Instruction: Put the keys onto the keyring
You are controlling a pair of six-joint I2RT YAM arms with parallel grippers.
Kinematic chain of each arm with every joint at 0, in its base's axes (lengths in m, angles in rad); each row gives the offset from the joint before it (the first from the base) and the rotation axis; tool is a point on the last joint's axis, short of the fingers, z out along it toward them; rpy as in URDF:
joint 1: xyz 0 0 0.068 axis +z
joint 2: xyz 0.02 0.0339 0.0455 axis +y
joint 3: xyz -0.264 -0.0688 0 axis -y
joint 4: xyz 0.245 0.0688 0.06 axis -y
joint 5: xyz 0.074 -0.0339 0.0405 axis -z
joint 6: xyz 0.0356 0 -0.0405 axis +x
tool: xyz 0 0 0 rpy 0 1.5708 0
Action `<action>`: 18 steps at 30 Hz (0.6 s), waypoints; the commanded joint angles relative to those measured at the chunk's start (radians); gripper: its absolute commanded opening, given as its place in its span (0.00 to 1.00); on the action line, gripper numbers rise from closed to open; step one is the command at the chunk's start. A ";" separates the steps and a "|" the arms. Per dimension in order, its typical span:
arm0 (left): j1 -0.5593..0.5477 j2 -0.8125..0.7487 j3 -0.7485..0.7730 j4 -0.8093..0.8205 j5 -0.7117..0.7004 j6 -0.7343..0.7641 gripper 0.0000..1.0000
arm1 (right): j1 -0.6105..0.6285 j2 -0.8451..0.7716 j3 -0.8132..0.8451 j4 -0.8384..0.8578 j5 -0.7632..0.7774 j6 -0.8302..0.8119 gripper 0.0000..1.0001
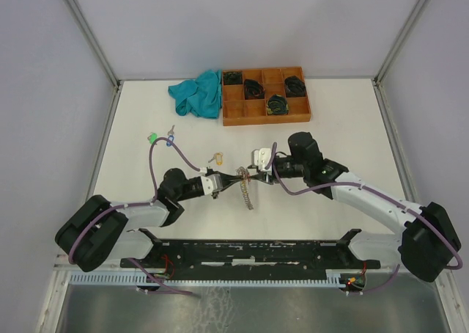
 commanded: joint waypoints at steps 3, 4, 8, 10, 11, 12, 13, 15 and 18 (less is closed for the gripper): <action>-0.003 -0.011 0.001 0.111 0.002 -0.034 0.03 | -0.002 0.007 0.003 0.026 -0.055 -0.025 0.39; -0.003 -0.011 0.001 0.111 0.003 -0.036 0.03 | -0.002 0.007 0.003 0.025 -0.062 -0.030 0.39; -0.002 -0.010 0.002 0.113 0.007 -0.038 0.03 | -0.001 0.013 0.009 0.015 -0.080 -0.041 0.36; -0.003 -0.012 0.001 0.116 0.011 -0.040 0.03 | -0.001 0.022 0.021 -0.006 -0.090 -0.049 0.33; -0.003 -0.012 0.001 0.115 0.011 -0.042 0.03 | -0.001 0.028 0.026 -0.011 -0.093 -0.052 0.32; -0.004 -0.014 0.001 0.116 0.013 -0.041 0.03 | -0.001 0.034 0.029 -0.013 -0.096 -0.054 0.31; -0.003 -0.015 0.001 0.115 0.013 -0.042 0.03 | -0.001 0.037 0.031 -0.015 -0.099 -0.055 0.30; -0.003 -0.018 0.001 0.115 0.015 -0.043 0.03 | -0.001 0.042 0.036 -0.019 -0.104 -0.059 0.27; -0.003 -0.017 0.002 0.116 0.021 -0.045 0.03 | -0.001 0.047 0.040 -0.022 -0.108 -0.062 0.24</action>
